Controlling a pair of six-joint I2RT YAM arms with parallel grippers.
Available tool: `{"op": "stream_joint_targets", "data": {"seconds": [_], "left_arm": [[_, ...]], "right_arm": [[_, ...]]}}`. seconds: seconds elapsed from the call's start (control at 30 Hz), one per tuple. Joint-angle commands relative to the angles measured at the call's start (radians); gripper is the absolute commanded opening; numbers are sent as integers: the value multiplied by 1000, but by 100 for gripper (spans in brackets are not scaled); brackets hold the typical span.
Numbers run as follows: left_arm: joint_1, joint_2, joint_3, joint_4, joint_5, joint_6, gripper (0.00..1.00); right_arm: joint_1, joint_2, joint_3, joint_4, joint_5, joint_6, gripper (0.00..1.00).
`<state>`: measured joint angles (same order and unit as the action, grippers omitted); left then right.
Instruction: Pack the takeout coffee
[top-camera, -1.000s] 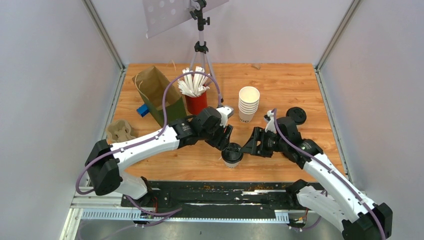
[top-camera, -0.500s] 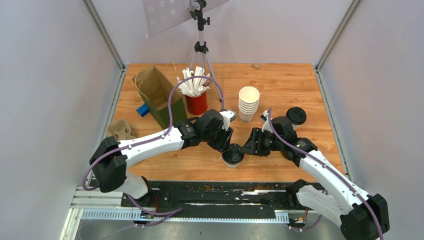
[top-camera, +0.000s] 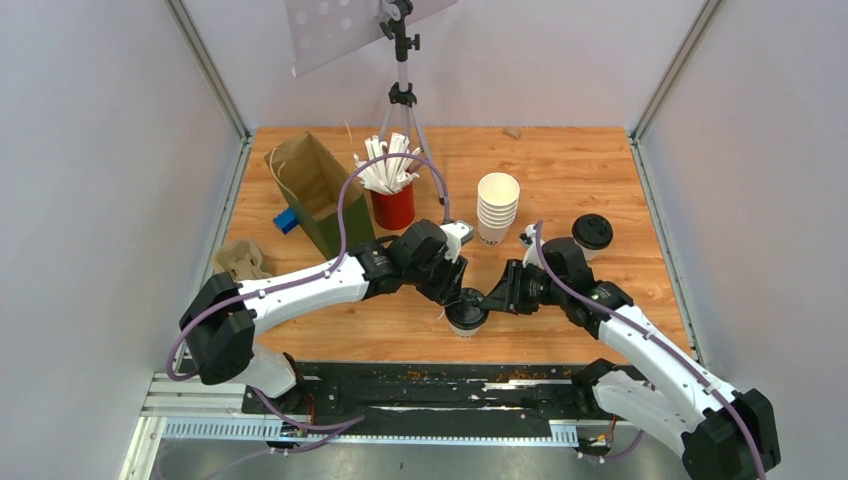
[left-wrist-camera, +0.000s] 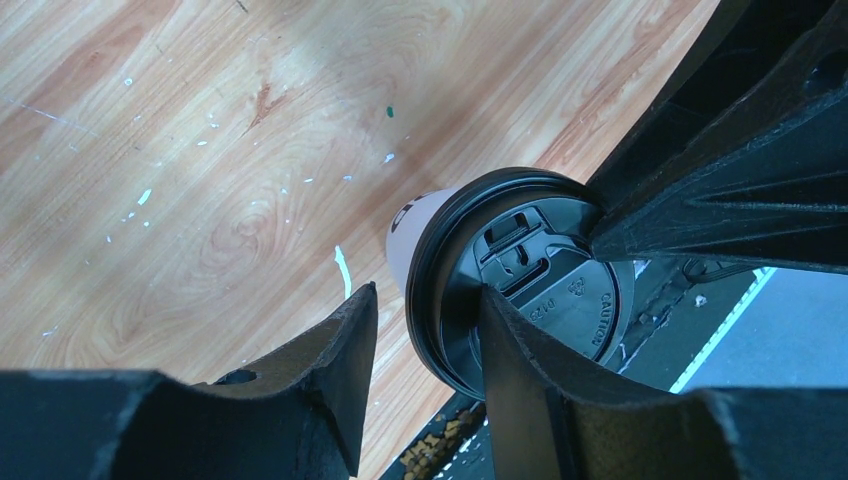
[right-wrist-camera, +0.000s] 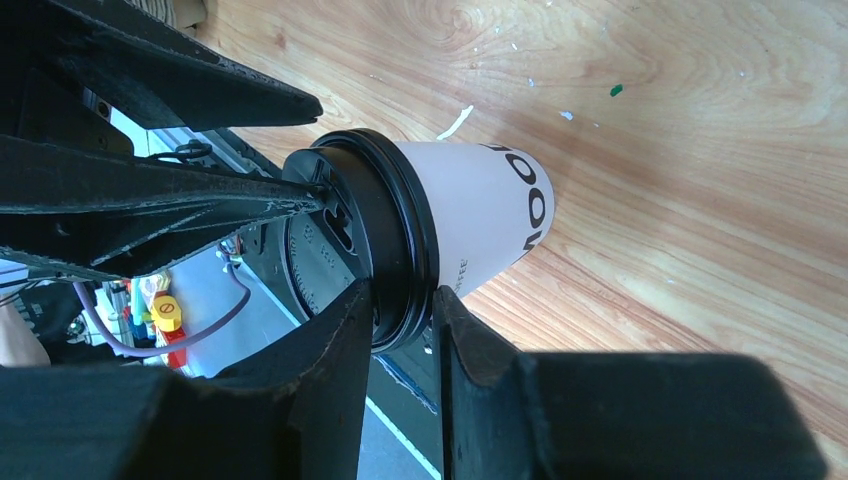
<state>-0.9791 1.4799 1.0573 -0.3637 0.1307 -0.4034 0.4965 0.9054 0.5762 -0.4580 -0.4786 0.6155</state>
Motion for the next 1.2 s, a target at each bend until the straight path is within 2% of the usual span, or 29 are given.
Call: {"op": "stream_joint_targets", "data": {"seconds": [0.0, 0.53, 1.17], "left_arm": [[1, 10, -23, -15, -8, 26, 49], [2, 1, -51, -63, -52, 41, 49], [1, -10, -81, -82, -59, 40, 48]], "right_arm": [[4, -3, -56, 6, 39, -24, 25], [3, -91, -211, 10, 82, 23, 21], [2, -160, -318, -42, 166, 94, 17]]}}
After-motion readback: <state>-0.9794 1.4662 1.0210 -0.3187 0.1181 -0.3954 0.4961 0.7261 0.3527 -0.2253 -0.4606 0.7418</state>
